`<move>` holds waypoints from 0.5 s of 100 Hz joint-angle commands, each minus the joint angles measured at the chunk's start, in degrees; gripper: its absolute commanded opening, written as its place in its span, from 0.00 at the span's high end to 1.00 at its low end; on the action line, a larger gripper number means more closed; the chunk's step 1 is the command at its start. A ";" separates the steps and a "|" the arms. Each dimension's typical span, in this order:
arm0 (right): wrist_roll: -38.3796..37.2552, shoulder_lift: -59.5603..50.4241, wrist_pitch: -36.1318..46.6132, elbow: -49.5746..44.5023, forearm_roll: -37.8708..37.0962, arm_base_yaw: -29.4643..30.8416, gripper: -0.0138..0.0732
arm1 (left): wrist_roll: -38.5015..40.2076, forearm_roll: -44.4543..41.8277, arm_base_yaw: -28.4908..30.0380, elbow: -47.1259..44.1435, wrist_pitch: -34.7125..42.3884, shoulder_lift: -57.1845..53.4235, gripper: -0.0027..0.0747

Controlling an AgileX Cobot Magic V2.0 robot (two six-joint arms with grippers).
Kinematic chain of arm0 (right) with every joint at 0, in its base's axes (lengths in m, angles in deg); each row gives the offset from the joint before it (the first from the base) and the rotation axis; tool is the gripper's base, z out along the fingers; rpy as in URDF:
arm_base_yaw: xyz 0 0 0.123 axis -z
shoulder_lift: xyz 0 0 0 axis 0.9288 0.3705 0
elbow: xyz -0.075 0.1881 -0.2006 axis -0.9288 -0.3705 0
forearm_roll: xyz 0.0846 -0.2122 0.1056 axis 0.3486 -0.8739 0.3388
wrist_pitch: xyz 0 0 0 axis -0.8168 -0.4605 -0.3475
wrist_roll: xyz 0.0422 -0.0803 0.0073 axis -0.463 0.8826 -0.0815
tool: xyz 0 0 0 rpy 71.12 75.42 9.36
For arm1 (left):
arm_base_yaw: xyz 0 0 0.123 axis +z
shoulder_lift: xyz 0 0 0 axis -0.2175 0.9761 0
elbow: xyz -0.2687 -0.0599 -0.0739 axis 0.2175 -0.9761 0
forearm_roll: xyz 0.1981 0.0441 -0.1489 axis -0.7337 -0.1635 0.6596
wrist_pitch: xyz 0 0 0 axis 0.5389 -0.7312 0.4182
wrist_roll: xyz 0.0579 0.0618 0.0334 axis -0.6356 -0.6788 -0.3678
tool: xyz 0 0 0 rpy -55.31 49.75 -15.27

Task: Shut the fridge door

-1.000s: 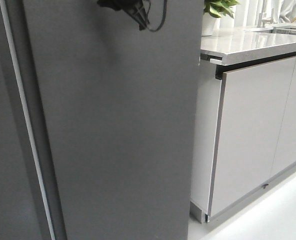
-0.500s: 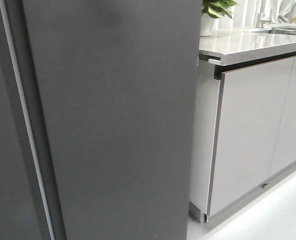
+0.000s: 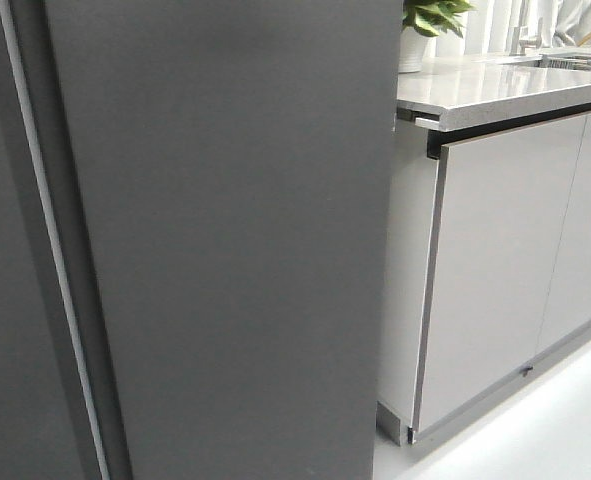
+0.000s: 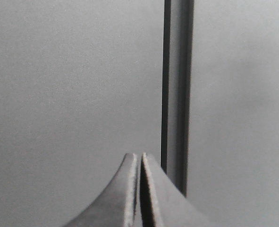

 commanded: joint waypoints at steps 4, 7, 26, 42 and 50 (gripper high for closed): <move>-0.07 -10.14 11.44 -9.83 -1.98 1.36 0.89 | 0.25 0.23 -0.10 -2.01 4.24 -0.61 0.99; -0.07 -11.99 13.63 -13.04 -1.98 1.68 0.89 | 0.25 0.23 -0.10 -2.01 4.24 -0.61 0.99; 0.72 -25.21 26.10 -36.77 -2.19 5.81 0.89 | 0.25 0.23 -0.10 -2.01 4.24 -0.61 0.99; 3.19 -36.37 31.57 -54.43 -2.19 10.10 0.89 | 0.25 0.23 -0.10 -2.01 4.24 -0.61 0.99; 3.19 -41.70 32.23 -62.04 -2.19 12.79 0.89 | 0.25 0.23 -0.10 -2.01 4.24 -0.61 0.99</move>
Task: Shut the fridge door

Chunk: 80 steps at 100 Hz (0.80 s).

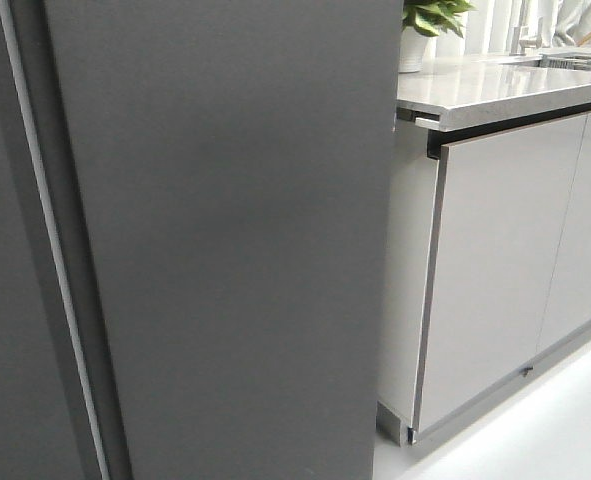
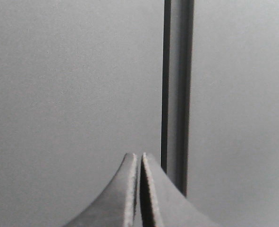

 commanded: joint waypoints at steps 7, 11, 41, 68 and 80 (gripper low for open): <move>1.12 -11.91 6.68 -11.13 -0.95 4.84 0.89 | 0.25 0.23 -0.10 -2.01 4.24 -0.61 0.99; 1.40 -14.88 6.78 -13.85 -0.95 5.77 0.89 | 0.25 0.23 -0.10 -2.01 4.24 -0.61 0.99; 4.06 -38.19 8.40 -36.49 -2.37 7.78 0.89 | 0.25 0.23 -0.10 -2.01 4.24 -0.61 0.99; 4.31 -57.03 10.77 -54.15 -2.37 8.62 0.89 | 0.25 0.23 -0.10 -2.01 4.24 -0.61 0.99; 4.56 -62.29 10.89 -58.48 -2.37 8.62 0.89 | 0.25 0.23 -0.10 -2.01 4.24 -0.61 0.99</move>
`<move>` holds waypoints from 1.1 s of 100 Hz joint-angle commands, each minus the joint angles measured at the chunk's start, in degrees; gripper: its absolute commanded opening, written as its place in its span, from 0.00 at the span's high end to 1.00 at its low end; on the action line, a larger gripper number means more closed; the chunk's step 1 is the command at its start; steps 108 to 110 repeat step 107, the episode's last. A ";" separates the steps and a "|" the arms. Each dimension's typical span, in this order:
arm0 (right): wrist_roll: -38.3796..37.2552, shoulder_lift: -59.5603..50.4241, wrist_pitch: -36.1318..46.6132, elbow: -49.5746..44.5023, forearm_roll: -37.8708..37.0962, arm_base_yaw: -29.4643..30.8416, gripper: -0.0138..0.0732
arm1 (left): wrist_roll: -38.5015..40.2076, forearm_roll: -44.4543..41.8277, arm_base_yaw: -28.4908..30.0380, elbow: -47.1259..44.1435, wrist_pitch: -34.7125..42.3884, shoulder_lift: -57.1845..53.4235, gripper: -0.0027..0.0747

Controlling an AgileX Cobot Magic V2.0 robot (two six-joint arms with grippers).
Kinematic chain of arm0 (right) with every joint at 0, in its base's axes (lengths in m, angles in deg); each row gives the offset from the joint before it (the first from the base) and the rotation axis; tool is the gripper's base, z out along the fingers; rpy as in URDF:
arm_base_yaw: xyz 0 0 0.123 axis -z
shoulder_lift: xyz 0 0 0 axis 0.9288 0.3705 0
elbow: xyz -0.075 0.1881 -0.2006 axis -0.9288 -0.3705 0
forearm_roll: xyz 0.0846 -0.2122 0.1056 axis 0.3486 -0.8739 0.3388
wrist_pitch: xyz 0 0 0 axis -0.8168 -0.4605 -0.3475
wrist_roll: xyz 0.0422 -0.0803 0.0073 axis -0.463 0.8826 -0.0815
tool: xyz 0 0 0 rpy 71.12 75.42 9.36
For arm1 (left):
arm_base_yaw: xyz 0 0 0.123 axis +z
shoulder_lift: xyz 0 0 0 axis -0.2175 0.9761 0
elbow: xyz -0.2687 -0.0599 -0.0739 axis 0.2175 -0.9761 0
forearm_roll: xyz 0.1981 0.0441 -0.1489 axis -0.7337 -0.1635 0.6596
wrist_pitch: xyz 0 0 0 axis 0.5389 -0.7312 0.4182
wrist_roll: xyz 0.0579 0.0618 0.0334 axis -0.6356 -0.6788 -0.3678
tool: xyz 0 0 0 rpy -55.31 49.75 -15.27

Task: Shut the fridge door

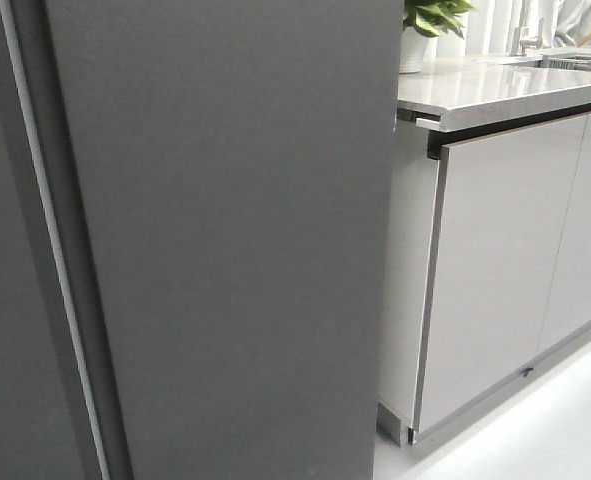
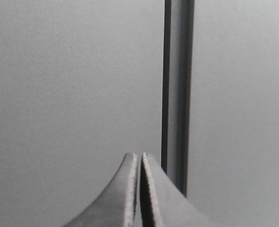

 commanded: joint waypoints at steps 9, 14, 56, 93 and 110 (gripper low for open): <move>3.39 -4.72 6.94 -3.74 0.86 0.36 0.89 | 0.25 0.23 -0.10 -2.01 4.24 -0.61 0.99; 6.83 -5.44 8.18 -5.09 3.79 0.36 0.89 | 0.25 0.23 -0.10 -2.01 4.24 -0.61 0.99; 12.00 -6.04 8.80 -6.84 5.25 0.36 0.89 | 0.25 0.23 -0.10 -2.01 4.24 -0.61 0.99; 12.00 -6.04 8.80 -6.84 5.25 0.36 0.89 | 0.25 0.23 -0.10 -2.01 4.24 -0.61 0.99; 12.00 -6.04 8.80 -6.84 5.25 0.36 0.89 | 0.25 0.23 -0.10 -2.01 4.24 -0.61 0.99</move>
